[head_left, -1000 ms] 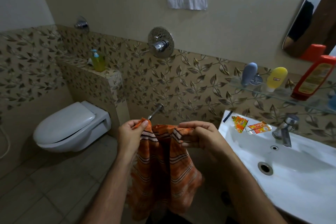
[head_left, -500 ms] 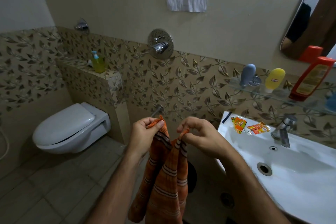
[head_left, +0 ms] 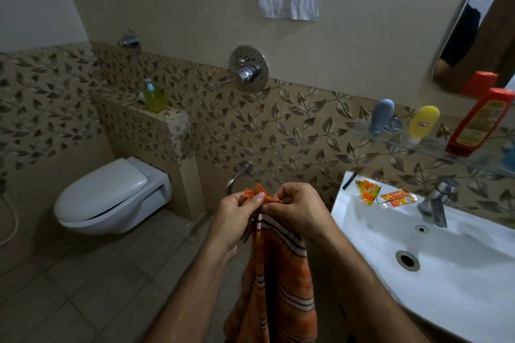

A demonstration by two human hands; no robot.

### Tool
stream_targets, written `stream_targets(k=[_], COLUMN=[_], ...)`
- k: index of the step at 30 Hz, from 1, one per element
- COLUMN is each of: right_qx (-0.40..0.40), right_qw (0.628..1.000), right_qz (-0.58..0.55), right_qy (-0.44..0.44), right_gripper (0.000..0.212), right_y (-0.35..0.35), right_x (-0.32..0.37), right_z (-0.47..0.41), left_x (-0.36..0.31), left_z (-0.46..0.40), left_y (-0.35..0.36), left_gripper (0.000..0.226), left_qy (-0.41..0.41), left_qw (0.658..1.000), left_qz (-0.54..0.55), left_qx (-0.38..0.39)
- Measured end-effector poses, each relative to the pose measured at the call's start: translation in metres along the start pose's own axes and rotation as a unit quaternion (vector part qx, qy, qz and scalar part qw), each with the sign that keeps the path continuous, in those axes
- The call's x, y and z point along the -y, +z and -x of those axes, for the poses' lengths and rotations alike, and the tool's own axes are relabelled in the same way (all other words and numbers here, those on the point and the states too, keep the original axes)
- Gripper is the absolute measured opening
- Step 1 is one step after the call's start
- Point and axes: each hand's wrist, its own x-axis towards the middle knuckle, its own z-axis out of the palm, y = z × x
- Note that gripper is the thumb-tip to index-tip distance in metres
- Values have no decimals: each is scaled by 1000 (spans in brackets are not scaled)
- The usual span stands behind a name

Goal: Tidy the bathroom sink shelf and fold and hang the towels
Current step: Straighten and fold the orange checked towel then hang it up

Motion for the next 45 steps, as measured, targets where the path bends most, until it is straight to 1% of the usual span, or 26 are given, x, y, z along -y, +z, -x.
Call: stream_targets(k=[7,10,12,15,17,19,20,21,23,24,25,27,29,31,34,35,38,40,42,44,45], right_qx=[-26,-54,-52,-8,75,150,166,172,187,198,206,214,221,225,182,147,-2,-53,-63,-31,-6], right_qw=[999,998,999,999,996,986,984,984,978,970,960,942,930,915,902,905,919,921,918,911,911], right_qz=[23,10,-2,-9,-46,-76,-65,-37,49,99,144,191,211,253,312,319,316,309,301,285,265], right_qy=[-8,-4,-11,-35,-30,-4,11,29,74,100,127,173,205,217,235,240,234,230,251,297,316], right_gripper=[20,21,18,21,27,31,33,41,71,78,79,72,61,47,35,34,32,37,33,25,25], right_y=[1,1,0,-4,-12,-21,-25,-29,-32,-31,-30,-26,-20,-14,-7,-6,-3,-3,-6,-11,-14], right_x=[-2,-3,-5,-4,-4,-8,-13,-19,-34,-41,-47,-59,-68,-78,-94,-97,-111,-118,-123,-127,-129], right_z=[1,-1,-3,-4,-5,-6,-7,-9,-12,-13,-14,-16,-15,-16,-19,-19,-21,-20,-19,-19,-19], left_x=[1,3,3,2,-1,-7,-12,-18,-28,-34,-39,-46,-49,-49,-48,-48,-50,-54,-58,-60,-60], left_z=[2,0,-2,-8,-12,-19,-22,-25,-30,-33,-33,-35,-35,-35,-34,-33,-33,-33,-33,-36,-37], left_y=[2,2,0,-1,0,-3,-6,-8,-14,-17,-20,-26,-29,-30,-29,-28,-29,-31,-34,-37,-40], left_gripper=[15,9,14,12,10,6,4,4,4,4,3,4,8,8,9,12,14,12,11,11,11], left_qy=[24,52,65,54,45,54,61,72,101,117,130,148,161,176,194,199,214,225,233,235,235], left_qw=[999,997,995,997,998,998,998,996,992,990,988,986,984,981,977,976,973,972,970,969,969], left_qz=[-8,-20,-29,-19,-11,-21,-34,-52,-79,-81,-76,-63,-63,-68,-71,-72,-53,-41,-35,-35,-37], left_qx=[21,54,67,58,31,-1,-5,-2,-6,-15,-23,-35,-39,-47,-58,-59,-64,-60,-55,-61,-66])
